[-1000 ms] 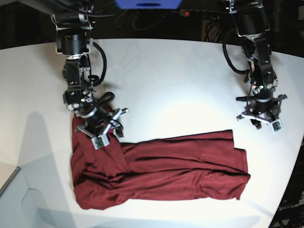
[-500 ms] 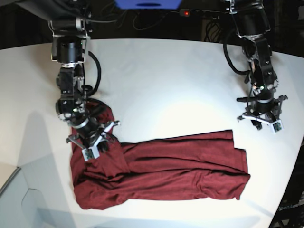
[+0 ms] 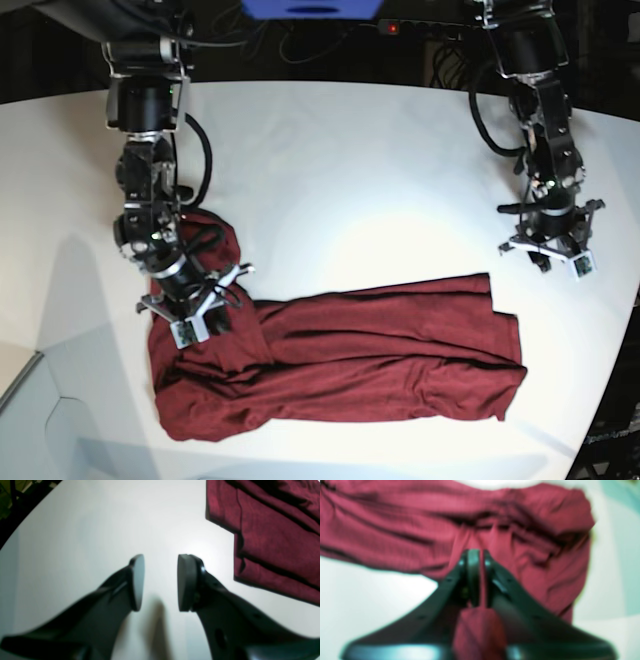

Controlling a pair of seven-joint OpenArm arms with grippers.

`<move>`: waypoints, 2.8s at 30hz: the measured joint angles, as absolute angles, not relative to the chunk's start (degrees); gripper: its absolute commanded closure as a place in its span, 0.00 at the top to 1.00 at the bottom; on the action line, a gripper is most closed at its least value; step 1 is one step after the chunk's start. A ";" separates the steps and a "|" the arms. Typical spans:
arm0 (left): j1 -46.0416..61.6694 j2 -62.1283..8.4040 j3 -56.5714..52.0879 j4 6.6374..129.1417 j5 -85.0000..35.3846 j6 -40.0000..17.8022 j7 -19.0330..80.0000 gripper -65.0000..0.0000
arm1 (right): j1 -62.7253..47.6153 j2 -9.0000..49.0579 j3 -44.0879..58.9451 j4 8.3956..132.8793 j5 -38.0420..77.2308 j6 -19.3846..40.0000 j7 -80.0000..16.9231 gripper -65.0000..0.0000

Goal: Layout the t-shirt on the table in an organized manner, then fold the t-shirt properly
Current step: 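Lower the right gripper onto the bunched shirt end and grasp it, then move the left gripper to the shirt's opposite corner and grasp it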

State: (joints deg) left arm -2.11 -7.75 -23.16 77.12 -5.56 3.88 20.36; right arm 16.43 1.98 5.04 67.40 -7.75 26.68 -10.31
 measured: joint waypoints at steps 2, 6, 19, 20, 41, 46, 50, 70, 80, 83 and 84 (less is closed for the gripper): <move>-2.11 -7.75 -23.16 77.12 -5.56 3.88 20.34 0.33 | 15.90 2.17 4.97 66.85 -7.90 26.68 -10.50 0.40; -2.13 -7.73 -23.16 77.12 -5.58 3.88 20.36 0.33 | 15.27 2.90 4.97 66.46 -7.94 26.68 -10.20 0.52; -2.11 -7.73 -23.16 77.12 -5.58 3.88 20.38 0.33 | 18.52 4.80 5.23 58.33 -7.92 26.65 -9.78 0.51; -2.09 -7.70 -23.16 77.12 -5.58 3.88 20.38 0.33 | 18.55 4.73 5.21 58.33 -7.94 26.65 -9.80 0.51; -2.09 -7.73 -23.16 77.12 -5.56 3.88 20.36 0.33 | 21.23 5.21 5.21 52.05 -7.73 26.50 -9.58 0.00; -2.09 -7.70 -23.16 77.12 -5.56 3.88 20.36 0.33 | 20.53 5.19 5.21 57.58 -7.86 26.52 -10.26 0.00; -2.04 -7.62 -23.16 77.10 -5.61 3.90 20.38 0.33 | 19.59 5.04 5.21 65.82 -7.77 26.61 -10.39 0.00; -0.01 -7.64 -23.22 81.45 -10.66 4.56 20.82 0.33 | 6.81 2.24 4.86 94.00 -7.75 26.65 -14.94 0.00; -6.61 -5.39 -20.29 77.97 -17.30 4.45 19.66 0.33 | -3.55 2.02 4.93 94.59 -7.73 26.81 -14.35 0.00; -10.76 -4.12 -16.56 70.91 -18.02 3.86 20.40 0.33 | -4.71 1.04 4.97 95.35 -7.70 26.83 -14.17 0.00; -12.08 -3.77 -15.42 68.58 -17.82 4.03 20.34 0.33 | -5.15 1.08 4.86 95.72 -7.53 26.87 -14.11 0.00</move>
